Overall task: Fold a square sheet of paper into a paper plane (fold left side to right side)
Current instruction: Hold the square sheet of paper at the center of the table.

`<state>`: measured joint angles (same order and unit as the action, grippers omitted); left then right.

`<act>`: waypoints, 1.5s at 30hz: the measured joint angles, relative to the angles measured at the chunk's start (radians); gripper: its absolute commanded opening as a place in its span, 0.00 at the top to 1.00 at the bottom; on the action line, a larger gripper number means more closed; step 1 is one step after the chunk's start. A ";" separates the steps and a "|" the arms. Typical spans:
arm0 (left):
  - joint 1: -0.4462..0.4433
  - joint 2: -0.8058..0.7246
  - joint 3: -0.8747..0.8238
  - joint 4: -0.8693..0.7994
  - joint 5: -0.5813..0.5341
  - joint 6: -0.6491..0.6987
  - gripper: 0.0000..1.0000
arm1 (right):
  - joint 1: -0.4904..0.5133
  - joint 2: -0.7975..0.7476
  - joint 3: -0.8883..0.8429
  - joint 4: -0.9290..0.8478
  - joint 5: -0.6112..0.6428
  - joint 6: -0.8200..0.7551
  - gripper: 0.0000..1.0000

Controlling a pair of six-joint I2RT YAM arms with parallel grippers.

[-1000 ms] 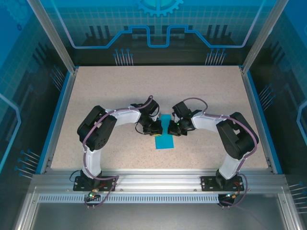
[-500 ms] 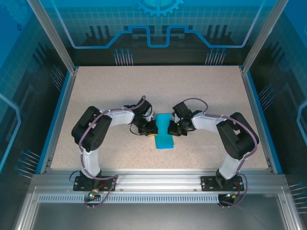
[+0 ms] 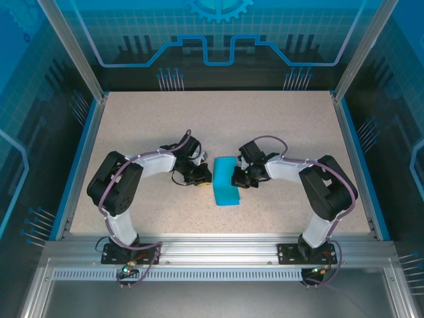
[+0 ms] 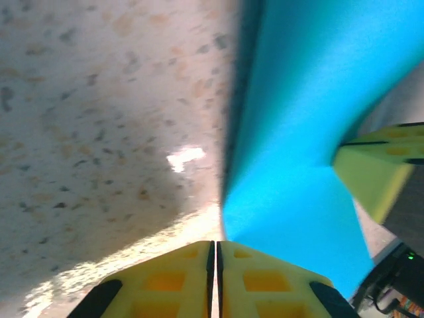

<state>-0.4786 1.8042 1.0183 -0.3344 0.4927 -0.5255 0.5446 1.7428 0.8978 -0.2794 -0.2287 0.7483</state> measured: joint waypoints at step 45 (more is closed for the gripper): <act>-0.092 0.126 0.058 0.064 0.027 -0.052 0.83 | -0.015 0.008 0.013 0.198 -0.071 -0.019 0.94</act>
<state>-0.5709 1.9301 1.0767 -0.2707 0.5201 -0.5774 0.5293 1.7512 0.9104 -0.0818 -0.3000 0.7296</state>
